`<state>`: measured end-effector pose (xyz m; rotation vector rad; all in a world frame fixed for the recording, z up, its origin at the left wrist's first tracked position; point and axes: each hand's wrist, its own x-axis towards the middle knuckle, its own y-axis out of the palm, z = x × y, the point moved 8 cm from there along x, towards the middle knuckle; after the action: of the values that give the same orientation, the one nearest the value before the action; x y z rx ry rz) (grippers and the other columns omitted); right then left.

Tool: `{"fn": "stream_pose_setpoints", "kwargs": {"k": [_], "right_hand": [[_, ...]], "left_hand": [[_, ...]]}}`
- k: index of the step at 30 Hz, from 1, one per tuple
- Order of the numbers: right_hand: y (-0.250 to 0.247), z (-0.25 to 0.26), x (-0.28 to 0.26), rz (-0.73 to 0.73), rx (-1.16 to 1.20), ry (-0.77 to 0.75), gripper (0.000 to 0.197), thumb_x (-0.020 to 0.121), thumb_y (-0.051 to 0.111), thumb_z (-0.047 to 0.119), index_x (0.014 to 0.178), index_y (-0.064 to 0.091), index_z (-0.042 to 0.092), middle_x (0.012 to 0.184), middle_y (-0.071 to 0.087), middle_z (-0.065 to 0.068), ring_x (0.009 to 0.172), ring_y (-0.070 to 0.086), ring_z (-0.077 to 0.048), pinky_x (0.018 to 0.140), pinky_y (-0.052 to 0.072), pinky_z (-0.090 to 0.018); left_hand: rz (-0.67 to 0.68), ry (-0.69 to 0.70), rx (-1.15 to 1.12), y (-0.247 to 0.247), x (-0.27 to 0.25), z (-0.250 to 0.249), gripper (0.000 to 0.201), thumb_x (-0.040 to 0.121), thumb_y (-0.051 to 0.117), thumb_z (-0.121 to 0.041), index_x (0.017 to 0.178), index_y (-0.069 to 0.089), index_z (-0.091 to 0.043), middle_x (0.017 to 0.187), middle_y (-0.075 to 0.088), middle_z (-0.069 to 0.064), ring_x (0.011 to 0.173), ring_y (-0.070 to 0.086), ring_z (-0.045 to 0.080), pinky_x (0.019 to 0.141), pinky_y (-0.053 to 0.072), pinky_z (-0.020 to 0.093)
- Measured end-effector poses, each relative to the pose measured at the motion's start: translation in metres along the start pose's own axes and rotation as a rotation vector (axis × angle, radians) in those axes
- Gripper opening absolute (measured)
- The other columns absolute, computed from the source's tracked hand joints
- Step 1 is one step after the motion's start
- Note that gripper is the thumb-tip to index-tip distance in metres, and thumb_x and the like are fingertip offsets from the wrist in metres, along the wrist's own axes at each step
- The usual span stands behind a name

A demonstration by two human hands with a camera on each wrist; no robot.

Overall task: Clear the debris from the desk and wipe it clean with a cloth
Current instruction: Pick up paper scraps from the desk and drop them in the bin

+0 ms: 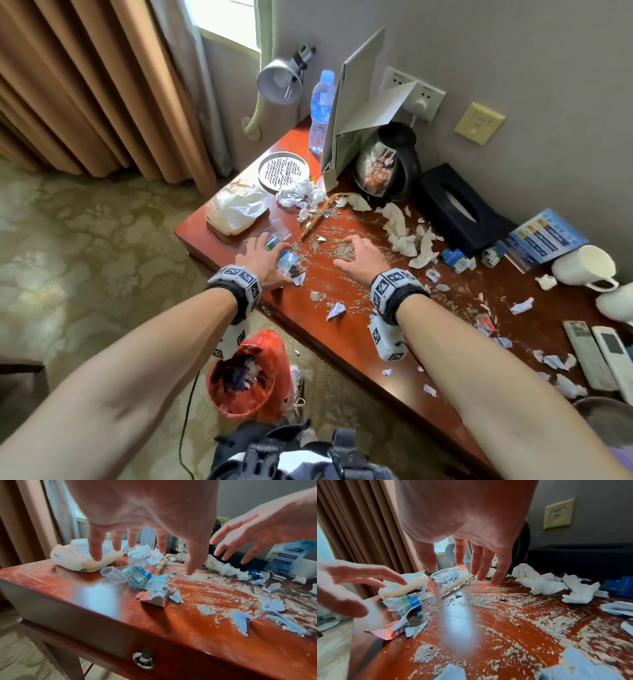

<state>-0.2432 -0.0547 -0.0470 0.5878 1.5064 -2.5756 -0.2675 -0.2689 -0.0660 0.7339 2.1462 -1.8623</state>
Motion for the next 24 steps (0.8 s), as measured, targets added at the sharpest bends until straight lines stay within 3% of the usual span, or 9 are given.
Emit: {"fn": "stream_pose_setpoints", "kwargs": {"k": [4,8,12,16,20,24], "right_hand": [[0.013,0.003,0.028,0.044,-0.038,0.02,0.055,0.091,0.061,0.041,0.139,0.041,0.023,0.141,0.044,-0.009,0.127,0.045,-0.026,0.107,0.039,-0.043],[0.023,0.006,0.048,0.049,-0.113,0.005,0.056,0.089,0.061,0.042,0.138,0.041,0.023,0.141,0.043,-0.007,0.129,0.042,-0.025,0.107,0.038,-0.046],[0.012,-0.008,0.058,-0.035,-0.215,0.067,0.062,0.088,0.06,0.043,0.142,0.036,0.027,0.152,0.027,-0.008,0.14,0.024,-0.027,0.112,0.028,-0.055],[-0.014,-0.055,0.066,-0.099,-0.181,0.24,0.075,0.085,0.063,0.041,0.149,0.025,0.03,0.161,0.007,-0.01,0.148,0.005,-0.033,0.113,0.019,-0.063],[-0.029,-0.099,0.072,-0.104,-0.128,0.382,0.085,0.085,0.065,0.038,0.153,0.014,0.031,0.162,-0.005,-0.012,0.148,-0.005,-0.038,0.111,0.016,-0.068],[-0.037,-0.117,0.083,-0.108,-0.034,0.422,0.08,0.086,0.063,0.034,0.15,0.015,0.036,0.162,-0.009,-0.013,0.148,-0.008,-0.039,0.112,0.019,-0.067]], "left_hand": [[0.137,0.002,0.062,0.024,0.022,0.009,0.1,0.073,0.074,-0.059,0.149,0.009,-0.051,0.159,-0.023,0.006,0.147,-0.015,0.035,0.112,0.015,0.068],[0.175,0.026,0.116,0.032,0.045,0.01,0.106,0.077,0.076,-0.051,0.15,-0.001,-0.051,0.154,-0.037,0.008,0.143,-0.027,0.037,0.11,0.007,0.071],[0.199,0.049,0.159,0.031,0.059,0.005,0.107,0.078,0.075,-0.047,0.149,-0.005,-0.052,0.153,-0.038,0.008,0.144,-0.024,0.037,0.109,0.009,0.072],[0.232,0.002,0.145,0.032,0.069,0.0,0.102,0.081,0.073,-0.04,0.149,-0.002,-0.053,0.155,-0.033,0.008,0.146,-0.018,0.037,0.109,0.014,0.072],[0.252,-0.071,0.106,0.042,0.067,-0.007,0.105,0.075,0.076,-0.037,0.149,0.003,-0.052,0.157,-0.029,0.008,0.147,-0.012,0.036,0.105,0.021,0.073],[0.247,-0.101,0.068,0.042,0.067,-0.011,0.1,0.074,0.076,-0.041,0.149,0.009,-0.049,0.158,-0.023,0.009,0.147,-0.01,0.036,0.106,0.025,0.071]]}}
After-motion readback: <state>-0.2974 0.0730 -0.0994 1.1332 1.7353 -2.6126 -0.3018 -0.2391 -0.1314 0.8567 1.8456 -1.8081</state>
